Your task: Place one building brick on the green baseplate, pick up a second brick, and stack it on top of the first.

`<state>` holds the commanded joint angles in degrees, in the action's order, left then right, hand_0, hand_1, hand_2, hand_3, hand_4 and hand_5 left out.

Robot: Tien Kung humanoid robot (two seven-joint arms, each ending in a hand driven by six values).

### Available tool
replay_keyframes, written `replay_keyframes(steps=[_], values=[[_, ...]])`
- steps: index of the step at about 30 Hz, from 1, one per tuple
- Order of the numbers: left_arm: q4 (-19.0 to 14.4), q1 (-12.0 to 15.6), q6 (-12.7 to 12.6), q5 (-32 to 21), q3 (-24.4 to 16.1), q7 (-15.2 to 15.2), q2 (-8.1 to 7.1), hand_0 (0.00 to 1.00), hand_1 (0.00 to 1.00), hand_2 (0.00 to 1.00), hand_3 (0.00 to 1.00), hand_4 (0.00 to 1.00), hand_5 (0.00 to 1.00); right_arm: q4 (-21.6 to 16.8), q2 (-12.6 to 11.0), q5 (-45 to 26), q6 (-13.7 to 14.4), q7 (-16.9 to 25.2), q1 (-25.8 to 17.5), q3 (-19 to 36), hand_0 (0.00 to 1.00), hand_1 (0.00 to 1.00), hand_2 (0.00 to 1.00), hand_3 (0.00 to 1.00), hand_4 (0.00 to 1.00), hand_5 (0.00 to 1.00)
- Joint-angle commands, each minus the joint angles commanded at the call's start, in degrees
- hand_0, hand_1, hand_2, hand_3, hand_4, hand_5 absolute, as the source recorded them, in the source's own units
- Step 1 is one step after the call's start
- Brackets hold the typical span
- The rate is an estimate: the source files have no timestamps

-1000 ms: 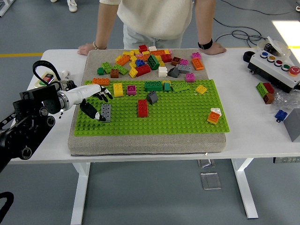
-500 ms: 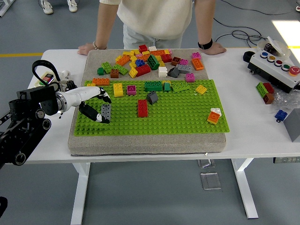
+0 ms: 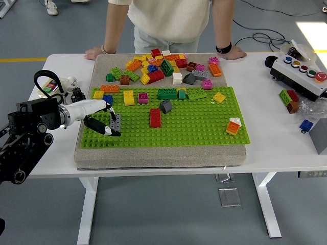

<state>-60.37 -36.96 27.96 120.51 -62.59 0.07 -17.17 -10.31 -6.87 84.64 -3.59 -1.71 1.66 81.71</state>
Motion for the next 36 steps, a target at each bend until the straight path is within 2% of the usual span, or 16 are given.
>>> replay_keyframes(steps=[20, 36], values=[[1.5, 0.5, -0.6, 0.0, 0.9, 0.0, 0.52, 0.994, 0.878, 0.877, 0.62, 0.998, 0.533, 0.0, 0.1, -0.1, 0.0, 0.0, 0.0, -0.2, 0.757, 0.685, 0.731, 0.753, 0.998, 0.506], [1.8, 0.6, 0.1, 1.2, 1.3, -0.4, 0.05, 0.995, 0.876, 0.873, 0.62, 0.998, 0.529, 0.0, 0.2, -0.3, 0.1, 0.0, 0.0, -0.4, 0.757, 0.685, 0.731, 0.753, 0.998, 0.506]])
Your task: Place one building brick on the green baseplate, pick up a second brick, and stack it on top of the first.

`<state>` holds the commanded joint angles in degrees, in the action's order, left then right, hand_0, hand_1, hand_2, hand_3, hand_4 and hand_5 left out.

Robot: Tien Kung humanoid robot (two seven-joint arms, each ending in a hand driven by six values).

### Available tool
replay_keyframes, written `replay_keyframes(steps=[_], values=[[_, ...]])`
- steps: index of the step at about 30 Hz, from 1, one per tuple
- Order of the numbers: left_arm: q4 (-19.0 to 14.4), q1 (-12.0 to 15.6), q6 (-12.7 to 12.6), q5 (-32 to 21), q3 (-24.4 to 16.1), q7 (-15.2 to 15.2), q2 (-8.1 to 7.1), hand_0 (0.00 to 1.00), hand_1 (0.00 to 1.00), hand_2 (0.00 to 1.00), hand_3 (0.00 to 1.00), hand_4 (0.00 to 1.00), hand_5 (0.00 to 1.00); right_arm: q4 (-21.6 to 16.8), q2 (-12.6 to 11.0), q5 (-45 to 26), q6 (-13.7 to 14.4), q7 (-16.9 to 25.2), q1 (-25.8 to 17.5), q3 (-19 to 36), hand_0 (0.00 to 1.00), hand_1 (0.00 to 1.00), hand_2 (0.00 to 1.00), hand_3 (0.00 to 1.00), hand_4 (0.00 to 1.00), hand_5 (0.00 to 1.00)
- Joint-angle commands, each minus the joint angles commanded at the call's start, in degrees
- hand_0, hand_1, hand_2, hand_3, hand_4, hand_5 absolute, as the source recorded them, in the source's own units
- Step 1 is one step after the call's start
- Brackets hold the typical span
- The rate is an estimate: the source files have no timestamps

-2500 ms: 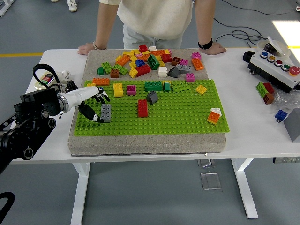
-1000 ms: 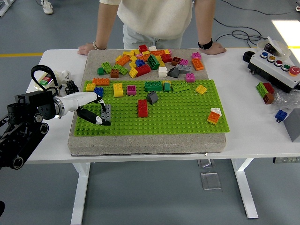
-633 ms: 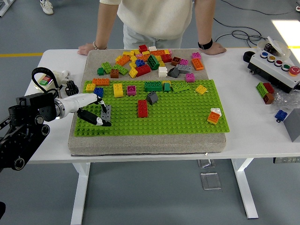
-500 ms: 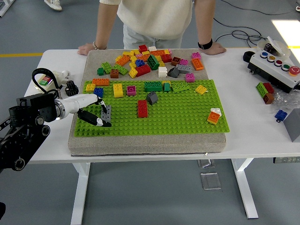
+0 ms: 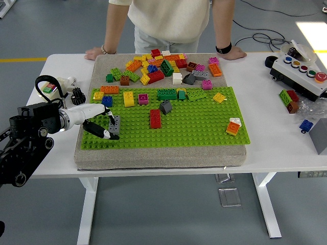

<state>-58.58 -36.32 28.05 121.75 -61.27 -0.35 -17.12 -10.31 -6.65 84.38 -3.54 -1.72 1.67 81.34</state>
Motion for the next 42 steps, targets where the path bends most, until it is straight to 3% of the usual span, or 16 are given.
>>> replay_keyframes(steps=[10, 21, 29, 30, 42], values=[[-1.0, -0.1, 0.0, -1.1, -0.9, 0.3, 0.08, 0.994, 0.875, 0.873, 0.62, 0.998, 0.527, 0.0, -0.1, 0.1, 0.0, 0.0, 0.0, 0.2, 0.757, 0.685, 0.731, 0.753, 0.998, 0.506], [-6.1, -0.4, -0.6, -3.1, -3.8, 0.2, -0.31, 0.979, 0.848, 0.827, 0.616, 0.998, 0.52, 0.0, -0.1, 0.1, 0.0, 0.0, 0.0, 0.3, 0.758, 0.685, 0.731, 0.753, 0.998, 0.506], [-6.6, -0.5, -2.8, -5.2, -2.8, 1.3, 0.82, 0.969, 0.831, 0.819, 0.639, 0.998, 0.515, 0.0, -0.1, 0.1, 0.0, -0.1, -0.1, 0.2, 0.757, 0.685, 0.731, 0.754, 0.998, 0.507], [-6.4, -0.5, -3.2, -5.6, -2.5, 1.6, 1.13, 0.923, 0.805, 0.779, 0.791, 0.998, 0.34, 0.0, -0.1, 0.1, 0.0, -0.1, -0.1, 0.3, 0.757, 0.685, 0.731, 0.754, 0.998, 0.506], [-4.5, -1.3, -6.7, -7.3, -1.1, 3.1, 3.13, 0.895, 0.793, 0.776, 0.823, 0.998, 0.299, 0.0, -0.1, -0.1, 0.0, -0.1, 0.1, 0.2, 0.757, 0.685, 0.731, 0.754, 0.998, 0.506]])
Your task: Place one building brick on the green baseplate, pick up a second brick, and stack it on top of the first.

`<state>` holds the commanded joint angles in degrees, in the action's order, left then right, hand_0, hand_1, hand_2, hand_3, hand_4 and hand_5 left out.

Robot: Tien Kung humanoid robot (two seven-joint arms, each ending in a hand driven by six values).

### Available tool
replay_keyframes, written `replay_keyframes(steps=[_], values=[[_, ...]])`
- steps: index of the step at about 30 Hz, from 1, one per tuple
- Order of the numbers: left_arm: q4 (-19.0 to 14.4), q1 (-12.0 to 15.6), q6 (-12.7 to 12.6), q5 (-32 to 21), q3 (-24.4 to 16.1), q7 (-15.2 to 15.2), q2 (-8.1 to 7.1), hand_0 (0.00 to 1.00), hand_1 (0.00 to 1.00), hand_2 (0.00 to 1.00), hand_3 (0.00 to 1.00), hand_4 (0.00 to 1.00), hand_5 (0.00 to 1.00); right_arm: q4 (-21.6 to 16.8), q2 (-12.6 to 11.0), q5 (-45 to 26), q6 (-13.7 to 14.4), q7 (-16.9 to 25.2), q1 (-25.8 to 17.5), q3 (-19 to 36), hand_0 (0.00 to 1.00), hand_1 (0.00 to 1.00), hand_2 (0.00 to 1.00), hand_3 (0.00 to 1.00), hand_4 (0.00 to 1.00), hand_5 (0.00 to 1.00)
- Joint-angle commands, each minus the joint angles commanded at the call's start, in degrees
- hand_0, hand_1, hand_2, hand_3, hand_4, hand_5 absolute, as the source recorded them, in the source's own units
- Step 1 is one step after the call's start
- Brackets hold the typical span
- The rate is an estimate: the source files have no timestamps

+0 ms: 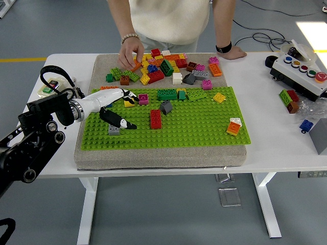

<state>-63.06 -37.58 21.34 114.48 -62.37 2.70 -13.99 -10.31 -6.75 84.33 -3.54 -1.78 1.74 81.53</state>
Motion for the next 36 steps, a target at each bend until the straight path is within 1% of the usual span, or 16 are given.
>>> replay_keyframes(steps=[1, 5, 6, 12, 13, 14, 18, 19, 24, 25, 30, 33, 36], values=[[0.0, -0.1, -0.3, 0.0, -0.1, 0.1, 0.02, 0.869, 0.781, 0.774, 0.835, 0.998, 0.264, 0.0, 0.0, 0.0, 0.0, 0.0, 0.0, 0.0, 0.757, 0.685, 0.731, 0.754, 0.998, 0.506], [0.2, -0.3, -1.1, -0.2, -0.2, 0.4, 0.15, 0.869, 0.781, 0.774, 0.835, 0.998, 0.264, 0.0, 0.0, 0.0, 0.0, -0.1, 0.0, -0.2, 0.757, 0.685, 0.731, 0.754, 0.998, 0.506], [0.2, -0.3, -1.3, -0.2, -0.3, 0.4, 0.17, 0.854, 0.775, 0.77, 0.844, 0.998, 0.223, 0.0, 0.0, 0.0, 0.0, -0.1, 0.0, -0.2, 0.755, 0.686, 0.731, 0.754, 0.998, 0.505], [0.2, -0.1, -2.5, -0.6, -0.6, 0.6, 0.28, 0.854, 0.775, 0.77, 0.844, 0.998, 0.223, 0.0, 0.0, -0.1, 0.0, -0.1, 0.1, -0.4, 0.755, 0.686, 0.731, 0.754, 0.998, 0.505], [0.1, -0.1, -2.7, -0.7, -0.6, 0.6, 0.3, 0.829, 0.762, 0.756, 0.84, 0.998, 0.204, 0.0, 0.0, -0.2, 0.0, -0.1, 0.2, -0.5, 0.757, 0.685, 0.731, 0.754, 0.998, 0.504], [0.0, 0.0, -2.7, -0.7, -0.7, 0.6, 0.29, 0.829, 0.762, 0.756, 0.84, 0.998, 0.204, 0.0, 0.0, -0.2, 0.0, -0.1, 0.2, -0.5, 0.757, 0.685, 0.731, 0.754, 0.998, 0.504], [-0.1, 0.1, -2.8, -0.5, -0.7, 0.5, 0.29, 0.829, 0.762, 0.756, 0.84, 0.998, 0.204, 0.0, 0.0, -0.2, 0.0, -0.1, 0.3, -0.7, 0.757, 0.685, 0.731, 0.754, 0.998, 0.504], [-0.2, 0.1, -2.8, -0.4, -0.7, 0.5, 0.29, 0.833, 0.762, 0.759, 0.842, 0.998, 0.183, 0.0, 0.0, -0.2, 0.0, -0.1, 0.3, -0.7, 0.757, 0.686, 0.731, 0.753, 0.998, 0.503], [-0.2, 0.4, -2.7, 0.0, -0.4, 0.5, 0.56, 0.833, 0.762, 0.759, 0.842, 0.998, 0.183, 0.0, 0.1, -0.3, 0.0, -0.2, 0.3, -1.0, 0.757, 0.686, 0.731, 0.753, 0.998, 0.503], [-0.2, 0.4, -2.6, 0.1, -0.4, 0.5, 0.55, 0.834, 0.764, 0.761, 0.843, 0.998, 0.166, 0.0, 0.1, -0.3, 0.0, -0.2, 0.3, -1.0, 0.757, 0.685, 0.731, 0.754, 0.998, 0.504], [0.0, 0.4, -2.3, 0.5, -0.2, 0.4, 0.48, 0.834, 0.764, 0.761, 0.843, 0.998, 0.166, 0.0, 0.0, -0.2, 0.0, -0.2, 0.3, -1.0, 0.757, 0.685, 0.731, 0.754, 0.998, 0.504], [0.2, 0.4, -2.2, 0.6, -0.1, 0.4, 0.64, 0.834, 0.767, 0.762, 0.847, 0.998, 0.155, 0.0, 0.0, -0.2, 0.0, -0.2, 0.3, -0.9, 0.758, 0.685, 0.731, 0.754, 0.998, 0.503], [1.2, 0.0, -2.7, 1.6, 0.0, 0.4, 1.28, 0.834, 0.767, 0.762, 0.847, 0.998, 0.155, 0.0, 0.0, -0.3, 0.0, -0.2, 0.3, -0.8, 0.758, 0.685, 0.731, 0.754, 0.998, 0.503]])
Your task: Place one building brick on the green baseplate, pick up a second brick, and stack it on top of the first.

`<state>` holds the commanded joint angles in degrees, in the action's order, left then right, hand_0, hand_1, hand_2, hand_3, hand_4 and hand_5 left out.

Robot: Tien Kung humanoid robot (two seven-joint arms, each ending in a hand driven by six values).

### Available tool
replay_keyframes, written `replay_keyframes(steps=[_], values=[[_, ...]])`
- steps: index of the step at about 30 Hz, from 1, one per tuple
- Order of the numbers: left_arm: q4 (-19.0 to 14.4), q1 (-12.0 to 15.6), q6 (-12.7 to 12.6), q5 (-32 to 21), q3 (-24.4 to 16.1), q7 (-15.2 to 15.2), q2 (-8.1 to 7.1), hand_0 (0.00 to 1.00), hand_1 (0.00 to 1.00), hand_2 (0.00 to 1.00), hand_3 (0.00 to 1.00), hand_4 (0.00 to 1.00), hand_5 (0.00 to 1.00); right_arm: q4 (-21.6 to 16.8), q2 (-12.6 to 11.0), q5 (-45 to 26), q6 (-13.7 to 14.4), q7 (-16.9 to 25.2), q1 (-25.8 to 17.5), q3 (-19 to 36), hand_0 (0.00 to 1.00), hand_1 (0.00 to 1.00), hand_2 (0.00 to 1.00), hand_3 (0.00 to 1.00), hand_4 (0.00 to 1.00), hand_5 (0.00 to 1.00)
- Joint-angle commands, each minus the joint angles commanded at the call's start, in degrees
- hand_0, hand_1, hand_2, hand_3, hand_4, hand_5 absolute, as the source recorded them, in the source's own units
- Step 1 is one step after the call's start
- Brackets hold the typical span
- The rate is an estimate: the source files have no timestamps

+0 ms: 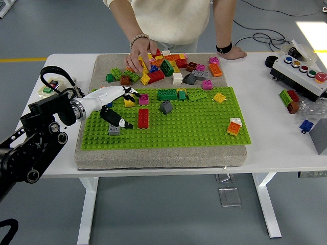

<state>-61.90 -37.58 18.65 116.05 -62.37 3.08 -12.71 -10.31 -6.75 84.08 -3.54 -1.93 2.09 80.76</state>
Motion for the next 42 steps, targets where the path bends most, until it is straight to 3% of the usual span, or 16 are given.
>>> replay_keyframes(steps=[12, 20, 42], values=[[6.1, -2.4, -2.2, 3.0, 0.4, 0.9, 2.84, 0.851, 0.792, 0.771, 0.843, 0.998, 0.143, 0.0, -0.1, 0.0, 0.0, 0.0, -0.1, 0.1, 0.758, 0.685, 0.731, 0.754, 0.998, 0.498], [8.3, -4.1, -2.3, 5.2, 0.3, 0.3, 4.84, 0.925, 0.84, 0.812, 0.85, 0.998, 0.142, 0.0, -0.1, -0.1, 0.0, 0.0, 0.0, 0.1, 0.758, 0.685, 0.731, 0.754, 0.998, 0.496], [14.3, -5.5, -4.4, 8.7, 1.6, 0.9, 7.92, 0.957, 0.862, 0.827, 0.853, 0.998, 0.124, 0.0, -0.1, -0.3, 0.0, 0.0, 0.2, -0.3, 0.758, 0.685, 0.731, 0.754, 0.998, 0.496]])
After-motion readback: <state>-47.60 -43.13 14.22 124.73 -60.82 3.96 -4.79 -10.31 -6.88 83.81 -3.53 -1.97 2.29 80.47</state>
